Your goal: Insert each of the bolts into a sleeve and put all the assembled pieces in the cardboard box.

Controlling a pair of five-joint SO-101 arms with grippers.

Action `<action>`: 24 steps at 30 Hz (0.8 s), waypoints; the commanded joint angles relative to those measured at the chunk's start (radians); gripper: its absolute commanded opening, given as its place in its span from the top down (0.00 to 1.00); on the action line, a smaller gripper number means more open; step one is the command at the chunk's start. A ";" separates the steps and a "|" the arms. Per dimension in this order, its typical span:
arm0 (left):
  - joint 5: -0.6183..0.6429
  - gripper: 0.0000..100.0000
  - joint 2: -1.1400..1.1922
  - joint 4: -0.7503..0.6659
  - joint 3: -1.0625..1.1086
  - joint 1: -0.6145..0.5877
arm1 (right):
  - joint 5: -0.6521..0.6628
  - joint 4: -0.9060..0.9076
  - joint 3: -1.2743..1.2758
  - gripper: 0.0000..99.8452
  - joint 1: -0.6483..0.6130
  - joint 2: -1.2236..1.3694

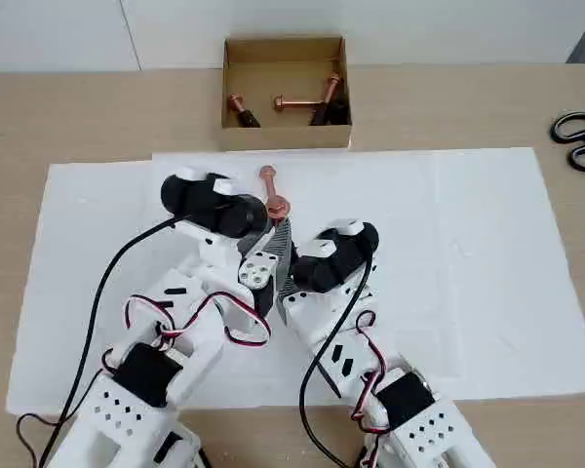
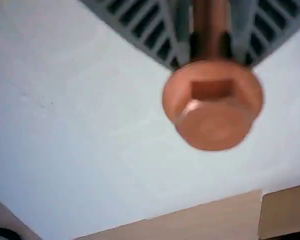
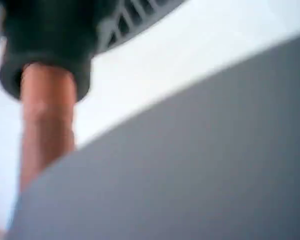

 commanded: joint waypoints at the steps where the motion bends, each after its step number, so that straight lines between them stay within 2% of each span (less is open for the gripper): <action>1: -0.008 0.99 -0.020 -0.015 0.007 0.002 | -0.012 -0.021 -0.011 1.00 0.021 -0.024; 14: -0.008 0.99 -0.018 -0.021 0.022 -0.003 | -0.006 -0.028 -0.011 1.00 0.019 -0.025; 19: -0.008 0.99 -0.018 0.006 0.018 -0.003 | 0.095 -0.028 -0.011 1.00 0.016 -0.025; 24: -0.008 0.99 -0.018 0.020 0.016 -0.005 | 0.106 -0.028 -0.011 1.00 -0.002 -0.025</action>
